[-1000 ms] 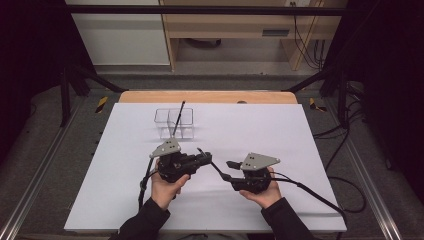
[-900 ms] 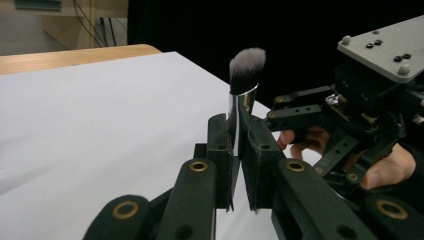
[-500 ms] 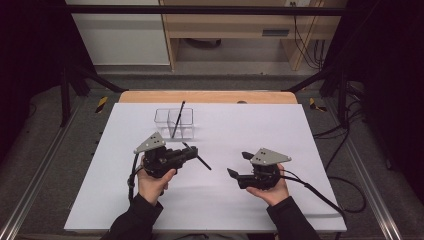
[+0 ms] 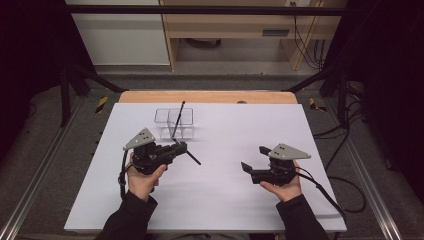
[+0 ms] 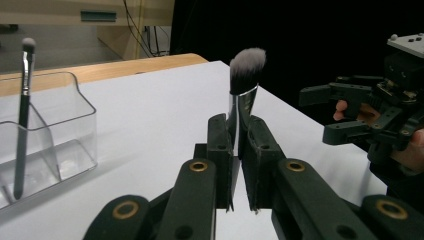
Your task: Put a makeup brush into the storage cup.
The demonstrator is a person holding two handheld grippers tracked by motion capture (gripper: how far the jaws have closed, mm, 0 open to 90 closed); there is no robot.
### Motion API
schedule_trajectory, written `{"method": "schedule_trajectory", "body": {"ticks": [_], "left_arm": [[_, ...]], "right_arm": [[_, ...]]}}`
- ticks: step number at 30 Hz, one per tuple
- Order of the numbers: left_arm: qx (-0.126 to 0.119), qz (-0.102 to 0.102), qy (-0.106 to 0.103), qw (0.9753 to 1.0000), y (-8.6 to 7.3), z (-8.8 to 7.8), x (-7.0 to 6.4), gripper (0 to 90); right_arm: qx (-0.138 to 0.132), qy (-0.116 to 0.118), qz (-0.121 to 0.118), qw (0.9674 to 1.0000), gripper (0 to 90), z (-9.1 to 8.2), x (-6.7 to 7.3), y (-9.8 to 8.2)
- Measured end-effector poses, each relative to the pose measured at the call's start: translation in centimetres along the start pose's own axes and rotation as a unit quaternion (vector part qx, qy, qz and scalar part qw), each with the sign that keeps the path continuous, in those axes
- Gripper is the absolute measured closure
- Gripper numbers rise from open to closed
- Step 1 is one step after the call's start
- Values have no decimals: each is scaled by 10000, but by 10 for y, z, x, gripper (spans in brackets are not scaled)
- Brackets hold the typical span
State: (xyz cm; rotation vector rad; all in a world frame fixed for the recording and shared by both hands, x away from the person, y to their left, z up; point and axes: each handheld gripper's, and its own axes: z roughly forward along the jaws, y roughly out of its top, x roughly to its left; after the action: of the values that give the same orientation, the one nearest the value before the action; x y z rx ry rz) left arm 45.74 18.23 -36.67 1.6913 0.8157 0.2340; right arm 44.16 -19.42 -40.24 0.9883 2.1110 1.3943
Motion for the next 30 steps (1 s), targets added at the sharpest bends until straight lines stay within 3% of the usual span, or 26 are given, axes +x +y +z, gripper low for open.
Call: {"method": "schedule_trajectory", "body": {"ticks": [15, 30], "left_arm": [[-57, -29, 358, 9993, 3, -13, 14, 830], [-32, 49, 671, 9977, 11, -19, 22, 830]], "right_arm": [[-135, -338, 312, 9988, 79, -22, -23, -7], [-90, -515, 445, 9976, 67, -28, -32, -13]]}}
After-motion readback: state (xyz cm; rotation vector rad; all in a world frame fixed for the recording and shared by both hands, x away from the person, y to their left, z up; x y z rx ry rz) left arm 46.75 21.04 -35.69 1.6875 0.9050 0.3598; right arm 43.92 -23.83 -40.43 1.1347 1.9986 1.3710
